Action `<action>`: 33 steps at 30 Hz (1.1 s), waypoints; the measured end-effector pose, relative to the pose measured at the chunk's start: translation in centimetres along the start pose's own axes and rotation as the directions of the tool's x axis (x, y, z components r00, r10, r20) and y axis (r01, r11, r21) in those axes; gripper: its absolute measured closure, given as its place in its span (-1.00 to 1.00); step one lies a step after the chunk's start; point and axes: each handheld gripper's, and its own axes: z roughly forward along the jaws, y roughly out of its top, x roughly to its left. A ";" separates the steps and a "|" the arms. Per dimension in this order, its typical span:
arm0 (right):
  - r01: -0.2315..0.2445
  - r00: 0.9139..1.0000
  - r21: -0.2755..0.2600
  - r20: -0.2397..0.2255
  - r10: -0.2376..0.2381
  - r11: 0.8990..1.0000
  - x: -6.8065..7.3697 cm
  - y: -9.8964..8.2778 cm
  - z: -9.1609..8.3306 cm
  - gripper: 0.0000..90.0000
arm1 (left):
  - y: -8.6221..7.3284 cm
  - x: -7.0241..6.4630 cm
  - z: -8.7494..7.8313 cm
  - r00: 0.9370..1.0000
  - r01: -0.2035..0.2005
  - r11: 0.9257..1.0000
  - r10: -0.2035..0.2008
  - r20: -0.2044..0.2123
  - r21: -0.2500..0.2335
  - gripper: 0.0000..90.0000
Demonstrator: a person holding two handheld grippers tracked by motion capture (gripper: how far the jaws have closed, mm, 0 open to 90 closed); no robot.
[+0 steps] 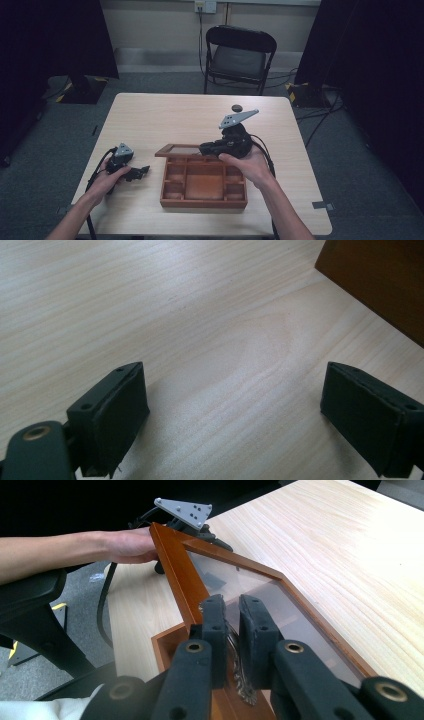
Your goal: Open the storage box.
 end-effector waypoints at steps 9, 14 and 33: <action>-0.001 1.000 -0.002 0.000 0.001 1.000 -0.1 0.2 -0.1 0.84 | 0.0 0.0 0.0 1.000 0.003 1.000 -0.003 0.003 -0.003 -0.76; -0.001 1.000 -0.002 0.002 0.001 1.000 -0.1 0.2 -0.1 0.84 | 0.0 0.0 0.0 1.000 0.003 1.000 -0.003 0.001 -0.002 -0.76; -0.006 1.000 0.011 0.005 0.006 1.000 -0.4 0.8 -0.1 0.85 | 0.0 0.0 0.0 1.000 -0.002 1.000 0.002 0.001 0.002 -0.76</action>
